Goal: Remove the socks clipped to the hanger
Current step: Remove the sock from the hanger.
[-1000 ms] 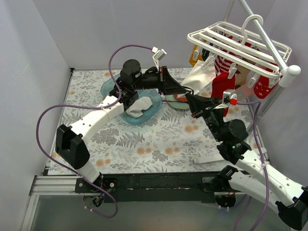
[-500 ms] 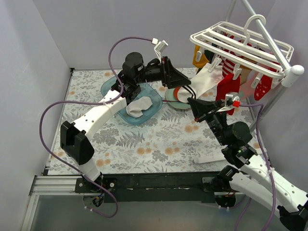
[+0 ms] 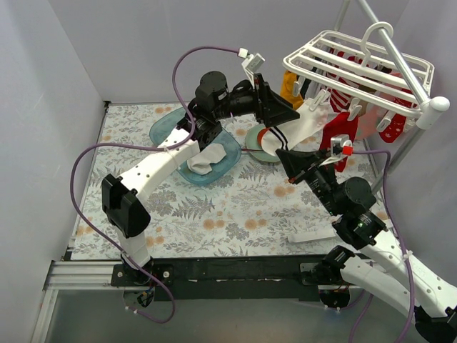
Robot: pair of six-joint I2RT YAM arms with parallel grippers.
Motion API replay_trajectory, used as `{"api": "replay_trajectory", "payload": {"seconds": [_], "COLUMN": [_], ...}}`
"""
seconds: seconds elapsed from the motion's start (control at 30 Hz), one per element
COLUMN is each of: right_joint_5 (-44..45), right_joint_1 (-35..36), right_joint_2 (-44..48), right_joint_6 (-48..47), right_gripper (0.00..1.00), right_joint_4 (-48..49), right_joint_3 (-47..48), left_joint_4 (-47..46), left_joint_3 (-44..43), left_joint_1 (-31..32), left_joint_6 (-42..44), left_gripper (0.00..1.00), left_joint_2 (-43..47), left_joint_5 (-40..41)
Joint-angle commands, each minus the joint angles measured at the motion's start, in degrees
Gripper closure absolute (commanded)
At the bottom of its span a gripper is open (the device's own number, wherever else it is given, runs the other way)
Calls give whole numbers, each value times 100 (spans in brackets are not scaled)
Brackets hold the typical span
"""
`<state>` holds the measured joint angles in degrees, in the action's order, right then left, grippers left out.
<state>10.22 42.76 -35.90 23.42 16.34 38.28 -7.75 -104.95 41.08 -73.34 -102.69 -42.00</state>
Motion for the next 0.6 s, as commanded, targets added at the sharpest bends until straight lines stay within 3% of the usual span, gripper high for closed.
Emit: {"api": "replay_trajectory", "payload": {"seconds": [0.0, 0.57], "right_joint_5": [-117, -336], "right_joint_1": [-14, -14], "right_joint_2": [-57, -189], "right_joint_6": [13, -83], "right_gripper": [99, 99], "right_joint_4": [-34, -412], "right_joint_3": [311, 628], "left_joint_4": [431, 748], "left_joint_3": [-447, -1529], "left_joint_1": [259, 603], "left_joint_6": [680, 1024], "left_gripper": [31, 23], "left_joint_2": [206, -391], "left_joint_5": [700, 1334]}}
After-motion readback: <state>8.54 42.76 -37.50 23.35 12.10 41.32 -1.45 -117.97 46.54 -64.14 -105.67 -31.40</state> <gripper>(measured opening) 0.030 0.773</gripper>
